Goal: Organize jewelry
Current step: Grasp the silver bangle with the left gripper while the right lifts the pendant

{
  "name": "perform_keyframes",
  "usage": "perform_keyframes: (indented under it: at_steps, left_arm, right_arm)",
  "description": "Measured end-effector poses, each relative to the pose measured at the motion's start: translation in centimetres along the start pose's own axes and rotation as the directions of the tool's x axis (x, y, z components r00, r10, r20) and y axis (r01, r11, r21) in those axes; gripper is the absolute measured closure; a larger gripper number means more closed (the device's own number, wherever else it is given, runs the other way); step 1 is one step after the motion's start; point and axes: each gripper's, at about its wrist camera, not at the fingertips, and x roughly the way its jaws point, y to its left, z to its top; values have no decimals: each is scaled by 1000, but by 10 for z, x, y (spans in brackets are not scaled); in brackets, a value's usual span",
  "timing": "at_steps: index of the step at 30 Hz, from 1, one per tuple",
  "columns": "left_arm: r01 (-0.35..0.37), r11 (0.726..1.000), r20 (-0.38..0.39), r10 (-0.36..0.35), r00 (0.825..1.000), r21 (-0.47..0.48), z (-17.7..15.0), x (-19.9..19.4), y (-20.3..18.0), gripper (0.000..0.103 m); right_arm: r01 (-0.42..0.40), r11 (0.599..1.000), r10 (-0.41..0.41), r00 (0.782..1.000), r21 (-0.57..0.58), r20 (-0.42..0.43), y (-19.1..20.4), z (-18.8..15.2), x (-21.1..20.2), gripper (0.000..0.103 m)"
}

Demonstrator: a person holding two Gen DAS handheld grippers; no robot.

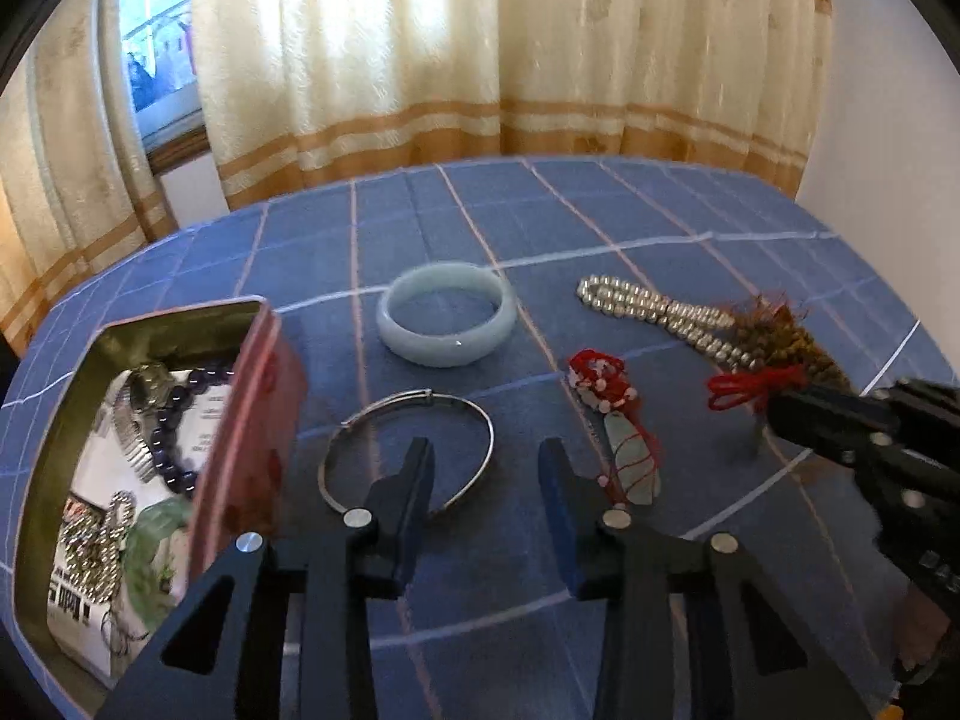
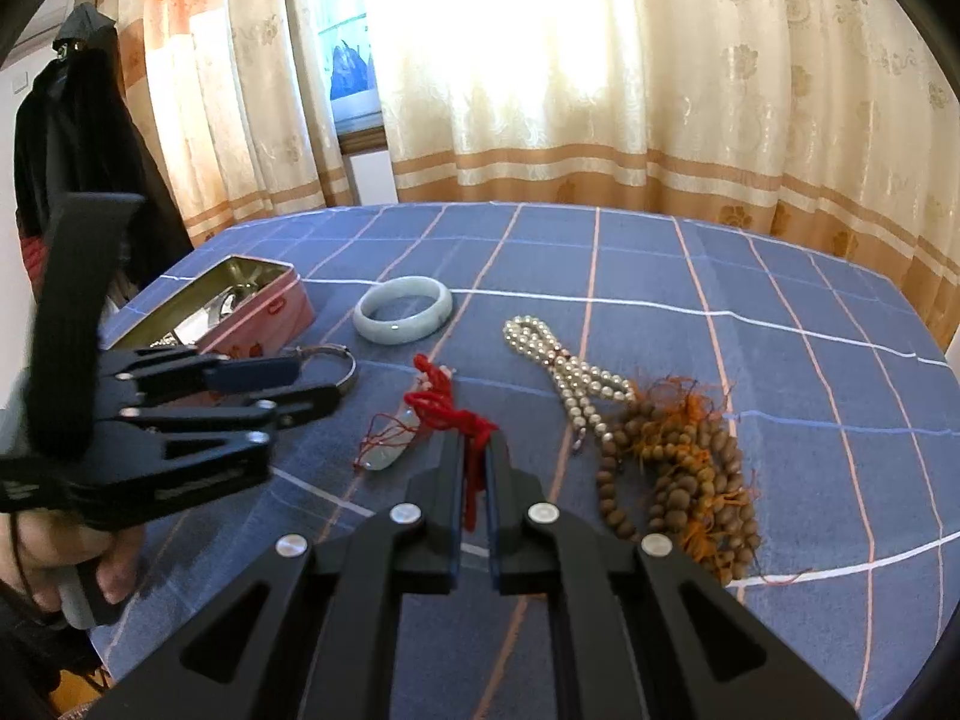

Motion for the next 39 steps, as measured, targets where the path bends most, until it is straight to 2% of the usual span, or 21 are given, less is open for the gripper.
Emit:
perform_keyframes:
  at_steps: [3, 4, 5, 6, 7, 8, 12, 20, 24, 39]
  left_arm:
    - [8, 1000, -37, -8, 999, 2, 1, 8, 1, 66]
    - [7, 1000, -38, -7, 999, 0, 1, 8, 1, 69]
    - [-1, 1000, -33, 1, 999, -4, 0, 8, 2, 75]
    - [-6, 1000, -29, 6, 1000, 5, -1, 6, 1, 90]
    - [-4, 1000, -28, 5, 1000, 16, -2, 5, 0, 98]
    - [-10, 1000, -27, 11, 1000, 19, -3, 5, -1, 100]
    - [-41, 999, -3, 41, 999, 6, -5, -1, 0, 100]
    - [-4, 999, 110, 9, 994, -45, -10, -27, 7, 100]
    - [-6, 998, 151, 15, 988, -63, -11, -35, 9, 100]
    - [-33, 995, 213, 52, 976, -94, -15, -47, 11, 100]
  right_arm:
    - [-6, 1000, 6, 1000, 8, 3, 0, -1, -1, 95]
    - [-6, 1000, 6, 1000, 10, 3, -1, -1, -1, 95]
    - [-7, 1000, 7, 1000, 12, 5, -1, -1, -1, 95]
    - [-8, 1000, 8, 1000, 14, 6, -2, -1, -1, 95]
    - [-9, 1000, 8, 1000, 16, 8, -2, -1, -2, 95]
    - [-9, 1000, 8, 1000, 17, 10, -2, -1, -2, 95]
    - [-8, 1000, 8, 1000, 27, 19, -4, 0, -2, 95]
    - [0, 1000, -1, 999, 18, 45, -3, 0, -6, 95]
    - [10, 1000, -10, 998, 8, 60, -1, 0, -9, 95]
    - [28, 999, -25, 995, -26, 101, 6, -2, -16, 95]
